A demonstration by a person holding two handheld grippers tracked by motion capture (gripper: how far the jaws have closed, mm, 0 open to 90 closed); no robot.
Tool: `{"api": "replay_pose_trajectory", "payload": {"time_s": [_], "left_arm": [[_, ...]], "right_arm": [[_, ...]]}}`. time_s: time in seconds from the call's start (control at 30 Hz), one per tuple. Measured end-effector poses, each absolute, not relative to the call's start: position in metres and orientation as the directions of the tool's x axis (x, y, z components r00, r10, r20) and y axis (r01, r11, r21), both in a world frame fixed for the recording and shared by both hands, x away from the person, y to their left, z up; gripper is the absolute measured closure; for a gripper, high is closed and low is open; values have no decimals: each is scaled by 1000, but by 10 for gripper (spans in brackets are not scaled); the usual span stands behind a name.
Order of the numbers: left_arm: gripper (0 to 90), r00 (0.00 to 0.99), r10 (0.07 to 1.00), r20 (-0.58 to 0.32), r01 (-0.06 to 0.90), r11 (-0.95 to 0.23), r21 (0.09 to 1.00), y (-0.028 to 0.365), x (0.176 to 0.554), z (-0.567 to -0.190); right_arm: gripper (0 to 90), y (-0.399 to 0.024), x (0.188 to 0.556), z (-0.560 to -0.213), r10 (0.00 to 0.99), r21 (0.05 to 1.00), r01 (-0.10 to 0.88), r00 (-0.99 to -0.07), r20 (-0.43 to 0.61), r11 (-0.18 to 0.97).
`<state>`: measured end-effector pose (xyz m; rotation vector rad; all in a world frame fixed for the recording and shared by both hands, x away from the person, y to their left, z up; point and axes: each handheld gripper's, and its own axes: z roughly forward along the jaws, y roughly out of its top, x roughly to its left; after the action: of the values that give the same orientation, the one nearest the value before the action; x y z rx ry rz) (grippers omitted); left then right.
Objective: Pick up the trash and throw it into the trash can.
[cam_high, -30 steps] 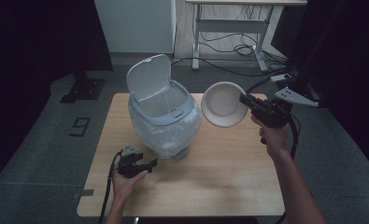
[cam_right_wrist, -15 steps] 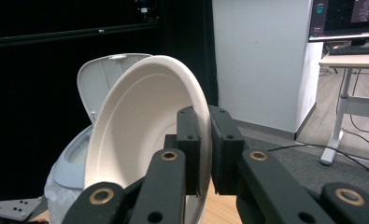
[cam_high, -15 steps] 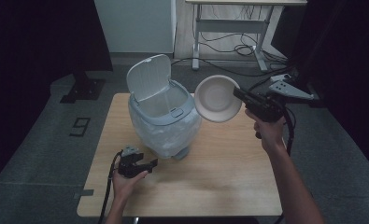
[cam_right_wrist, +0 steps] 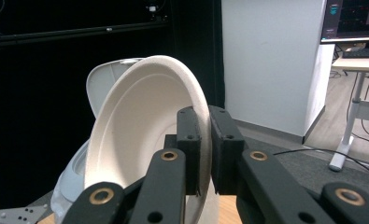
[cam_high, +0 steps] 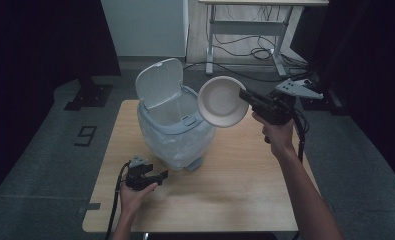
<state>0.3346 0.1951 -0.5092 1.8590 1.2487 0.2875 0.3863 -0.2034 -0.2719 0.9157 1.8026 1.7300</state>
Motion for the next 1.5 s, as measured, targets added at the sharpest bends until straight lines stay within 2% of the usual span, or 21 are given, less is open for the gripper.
{"api": "replay_pose_trajectory", "payload": {"time_s": [1.5], "left_arm": [[256, 466, 839, -280, 658, -117, 744, 201, 336, -512]], "right_arm": [[834, -141, 420, -263, 698, 988, 154, -707, 112, -3]]}}
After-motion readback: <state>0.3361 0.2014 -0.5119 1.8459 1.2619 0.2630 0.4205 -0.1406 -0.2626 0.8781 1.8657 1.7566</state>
